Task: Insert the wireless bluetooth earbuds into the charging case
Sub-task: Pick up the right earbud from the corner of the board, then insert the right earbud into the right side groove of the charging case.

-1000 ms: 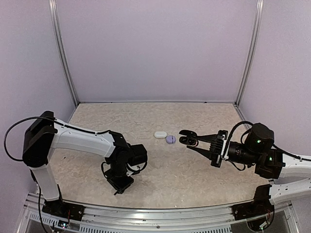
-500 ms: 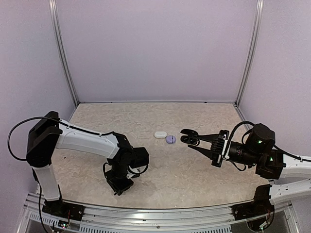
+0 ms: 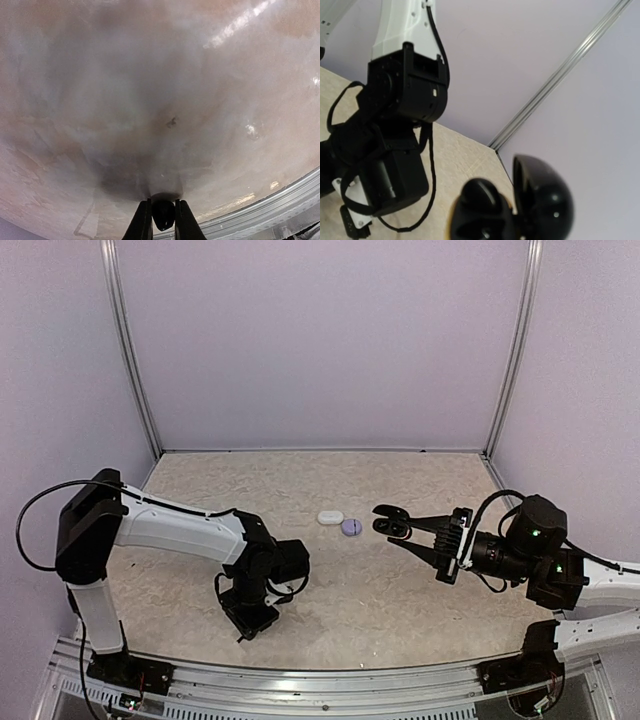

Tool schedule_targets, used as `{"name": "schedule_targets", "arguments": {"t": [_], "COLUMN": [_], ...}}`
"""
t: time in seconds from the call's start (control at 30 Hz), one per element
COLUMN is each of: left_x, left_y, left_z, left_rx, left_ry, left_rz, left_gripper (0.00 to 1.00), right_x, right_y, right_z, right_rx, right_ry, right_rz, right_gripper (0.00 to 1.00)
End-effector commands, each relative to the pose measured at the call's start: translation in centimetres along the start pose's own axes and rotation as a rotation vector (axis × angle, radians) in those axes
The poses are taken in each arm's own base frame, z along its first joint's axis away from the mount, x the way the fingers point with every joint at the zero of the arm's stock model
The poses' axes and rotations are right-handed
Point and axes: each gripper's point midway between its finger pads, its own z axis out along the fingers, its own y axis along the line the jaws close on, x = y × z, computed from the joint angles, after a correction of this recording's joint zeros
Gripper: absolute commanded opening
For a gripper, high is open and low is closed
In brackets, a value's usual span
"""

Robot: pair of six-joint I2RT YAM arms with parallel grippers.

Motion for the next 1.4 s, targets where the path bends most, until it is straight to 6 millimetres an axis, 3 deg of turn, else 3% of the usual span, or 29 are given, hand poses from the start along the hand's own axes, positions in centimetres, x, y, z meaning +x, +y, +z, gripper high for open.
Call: {"name": "schedule_targets", "arguments": {"t": [0.0, 0.17, 0.3, 0.4, 0.43, 0.53, 0.57, 0.67, 0.73, 0.87, 1.0, 1.2, 1.37], "left_x": [-0.6, -4.5, -8.2, -9.4, -9.1, -7.7, -6.4, -3.1, -1.1, 2.2, 3.2, 1.4, -0.3], "left_y": [-0.3, -0.7, -0.9, -1.7, -1.8, -2.2, -2.2, -2.5, -3.5, -6.2, -9.5, -13.6, -14.7], "left_z": [-1.1, -5.5, -13.2, -21.4, -24.6, -31.1, -33.1, -37.8, -39.9, -42.7, -43.2, -42.4, -41.6], "left_rx": [0.026, 0.084, 0.130, 0.214, 0.248, 0.323, 0.347, 0.373, 0.369, 0.393, 0.401, 0.343, 0.311], "left_ry": [-0.069, -0.294, -0.620, -0.935, -1.056, -1.333, -1.427, -1.662, -1.782, -1.928, -1.969, -1.931, -1.915], "left_rz": [-0.005, -0.031, -0.044, -0.018, -0.009, 0.029, 0.047, 0.094, 0.143, 0.257, 0.384, 0.497, 0.501], "left_gripper": [0.09, 0.07, 0.07, 0.05, 0.04, 0.03, 0.03, 0.02, 0.02, 0.02, 0.02, 0.00, 0.00], "right_x": [-0.6, -0.8, -0.7, -0.9, -1.0, -1.3, -1.4, -1.7, -2.0, -2.8, -3.4, -4.2, -4.3], "right_y": [-0.4, -1.0, -1.8, -2.6, -2.8, -3.1, -3.1, -3.0, -2.8, -2.1, -1.2, -1.3, -1.5], "right_z": [-0.3, -0.2, -0.1, 0.1, 0.2, 0.6, 0.9, 1.5, 1.9, 2.8, 3.4, 3.6, 3.7], "right_rx": [0.027, 0.056, 0.094, 0.131, 0.140, 0.149, 0.148, 0.131, 0.119, 0.058, -0.005, -0.023, -0.019], "right_ry": [-0.020, -0.025, -0.023, -0.033, -0.042, -0.068, -0.075, -0.103, -0.125, -0.170, -0.205, -0.226, -0.224], "right_rz": [0.004, 0.011, 0.020, 0.043, 0.053, 0.075, 0.082, 0.103, 0.120, 0.136, 0.140, 0.158, 0.173], "right_gripper": [0.00, 0.00, 0.00, 0.00, 0.00, 0.00, 0.00, 0.00, 0.00, 0.00, 0.00, 0.00, 0.00]}}
